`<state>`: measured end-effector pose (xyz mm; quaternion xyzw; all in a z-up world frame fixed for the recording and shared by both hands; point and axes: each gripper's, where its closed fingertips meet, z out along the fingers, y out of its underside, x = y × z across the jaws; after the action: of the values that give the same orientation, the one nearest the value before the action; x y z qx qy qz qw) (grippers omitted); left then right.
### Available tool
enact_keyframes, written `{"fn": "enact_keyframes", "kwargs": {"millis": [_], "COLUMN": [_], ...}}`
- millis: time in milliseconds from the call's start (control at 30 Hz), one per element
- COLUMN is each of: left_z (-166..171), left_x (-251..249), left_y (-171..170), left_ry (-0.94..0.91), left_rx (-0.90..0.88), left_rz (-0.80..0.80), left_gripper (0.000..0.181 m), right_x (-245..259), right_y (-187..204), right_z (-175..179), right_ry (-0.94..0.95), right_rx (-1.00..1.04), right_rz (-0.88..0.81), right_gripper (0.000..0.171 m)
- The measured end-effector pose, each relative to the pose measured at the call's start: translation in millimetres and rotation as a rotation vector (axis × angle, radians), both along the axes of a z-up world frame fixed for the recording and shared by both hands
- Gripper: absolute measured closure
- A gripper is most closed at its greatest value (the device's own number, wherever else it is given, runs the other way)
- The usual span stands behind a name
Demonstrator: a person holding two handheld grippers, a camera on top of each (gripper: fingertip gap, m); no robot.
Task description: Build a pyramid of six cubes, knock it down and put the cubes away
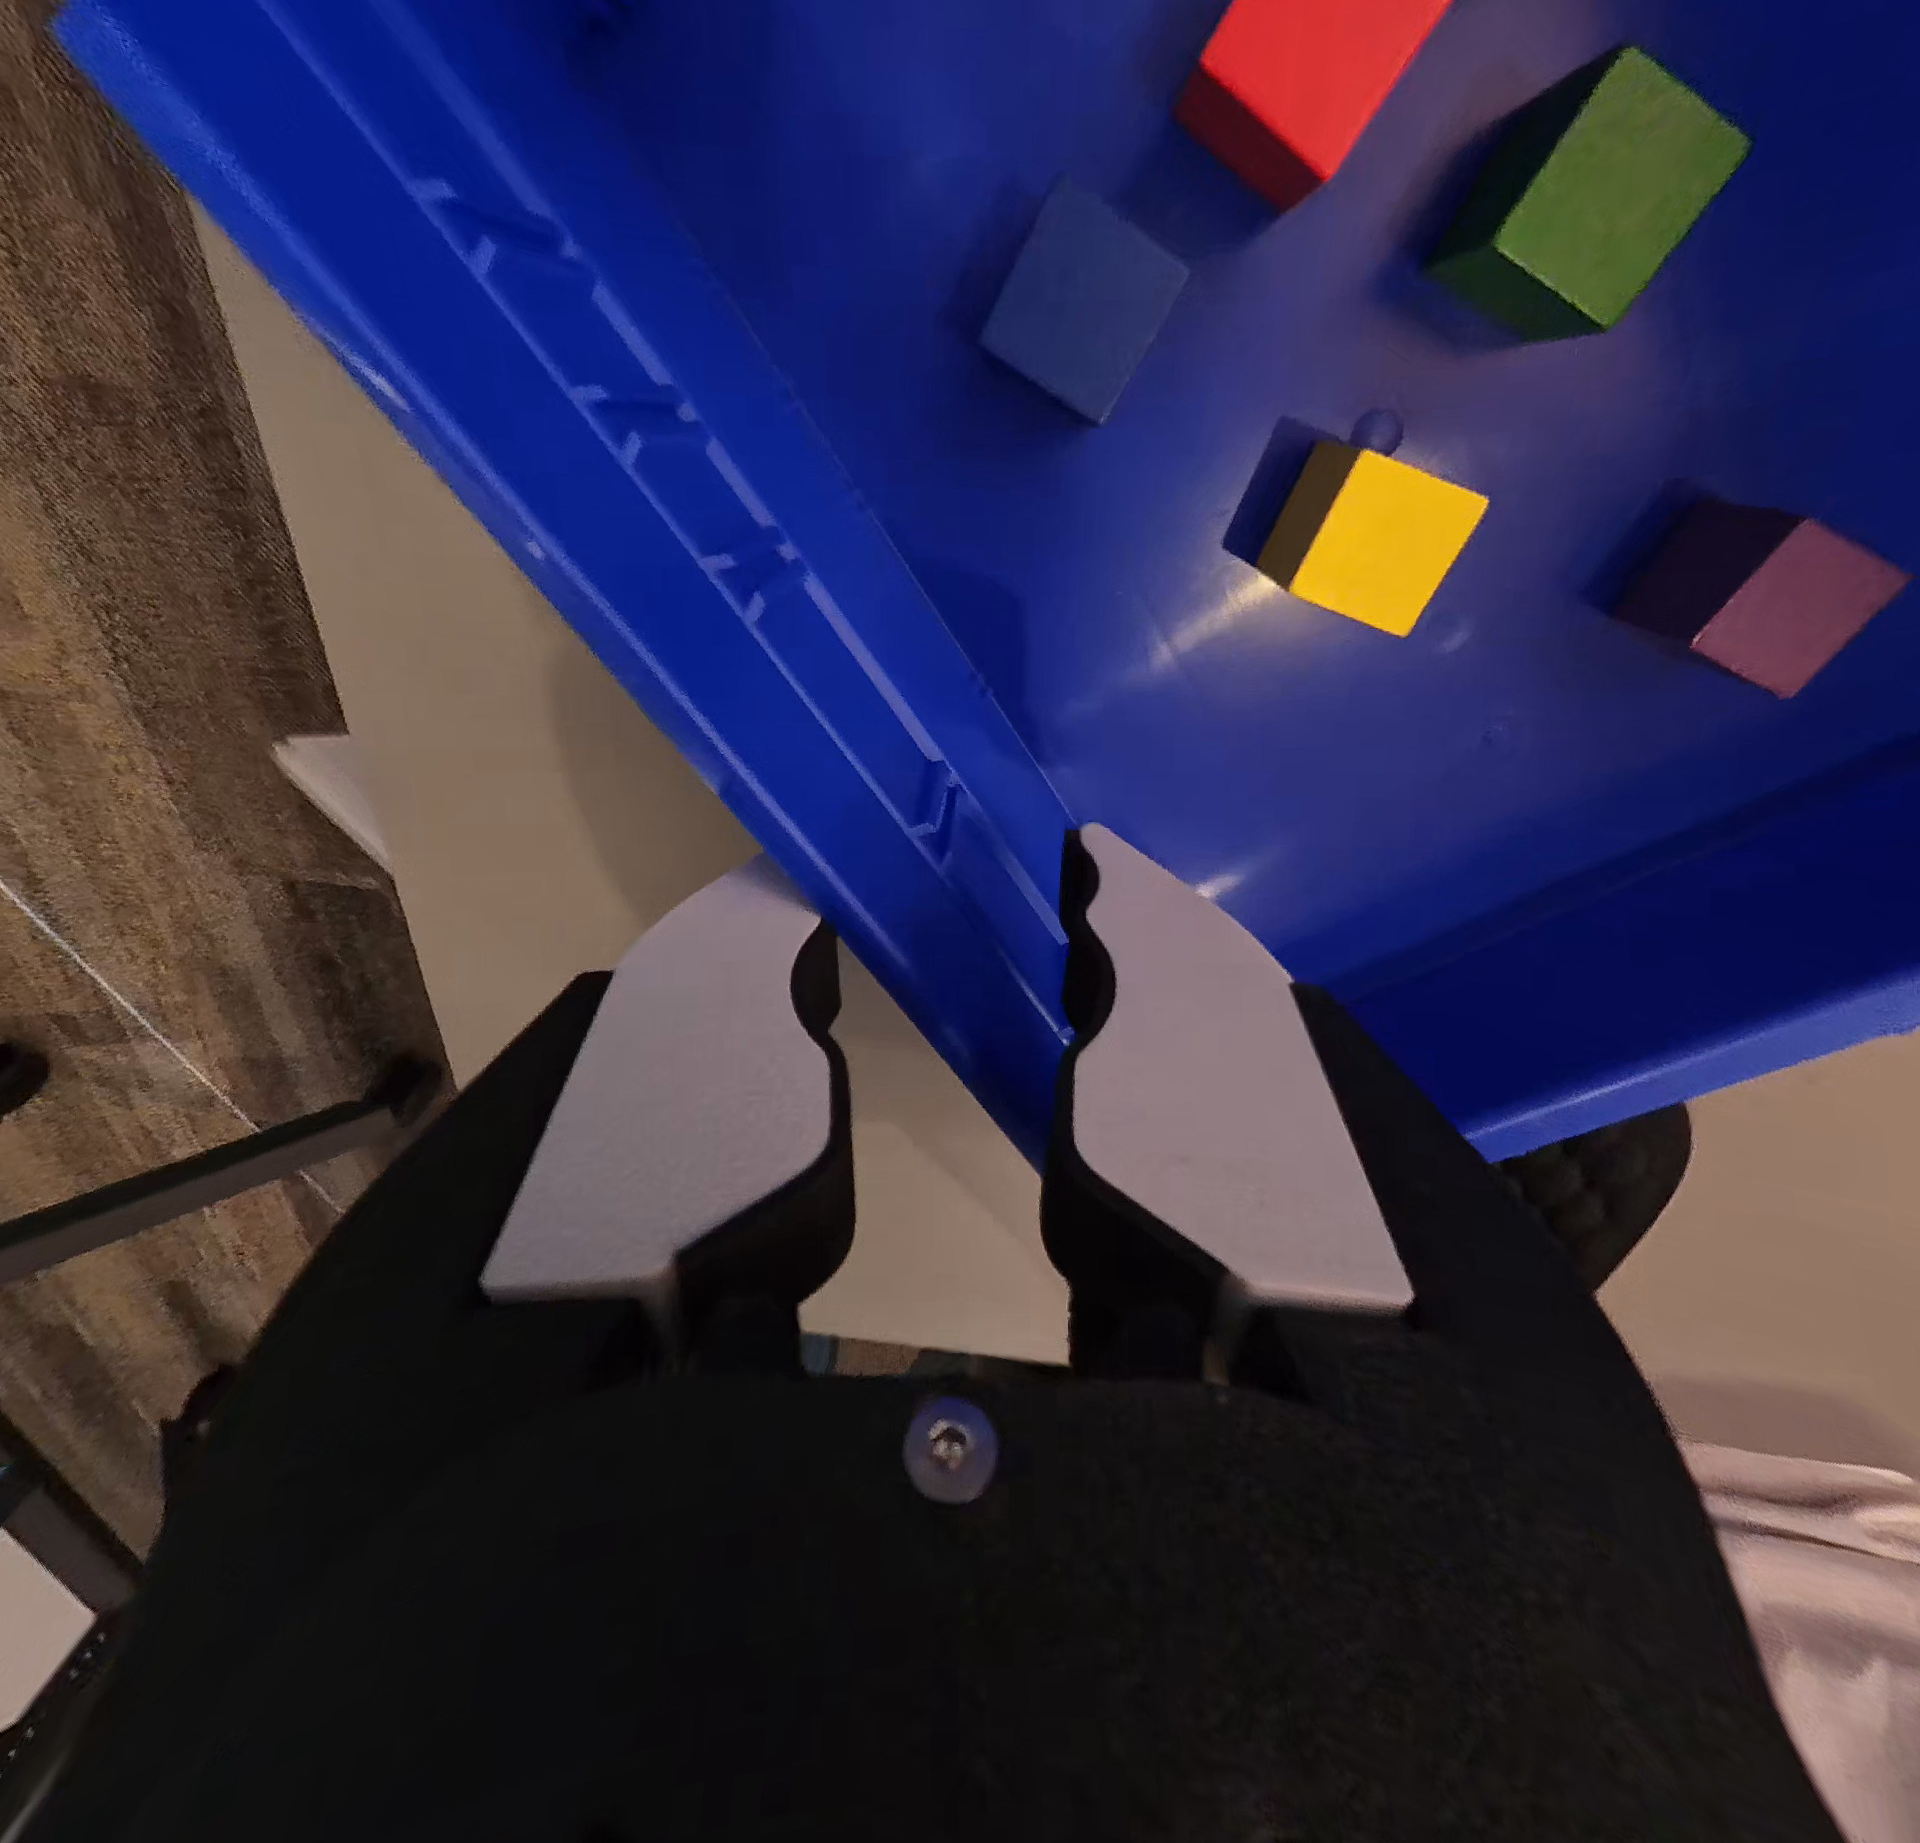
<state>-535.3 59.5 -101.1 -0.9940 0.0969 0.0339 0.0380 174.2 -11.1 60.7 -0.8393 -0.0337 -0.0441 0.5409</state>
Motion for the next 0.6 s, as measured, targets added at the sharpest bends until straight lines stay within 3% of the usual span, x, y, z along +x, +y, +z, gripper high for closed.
{"fn": "enact_keyframes", "kwargs": {"millis": [200,400,600], "left_z": [0,1,1], "left_x": [2,19,46], "left_y": [46,75,80], "left_ry": [0.102,0.202,0.059], "left_rx": [0.125,0.211,0.289], "left_rz": [-0.134,-0.348,-0.525], "left_gripper": [0.157,0.15,0.149], "right_x": [-11,-20,-26], "right_y": [4,10,15], "right_z": [-6,-19,-33], "right_ry": [-0.041,-0.065,-0.113], "right_rx": [-0.028,-0.077,-0.128], "right_rz": [0.039,0.068,0.097], "right_gripper": [0.12,0.12,0.12]}}
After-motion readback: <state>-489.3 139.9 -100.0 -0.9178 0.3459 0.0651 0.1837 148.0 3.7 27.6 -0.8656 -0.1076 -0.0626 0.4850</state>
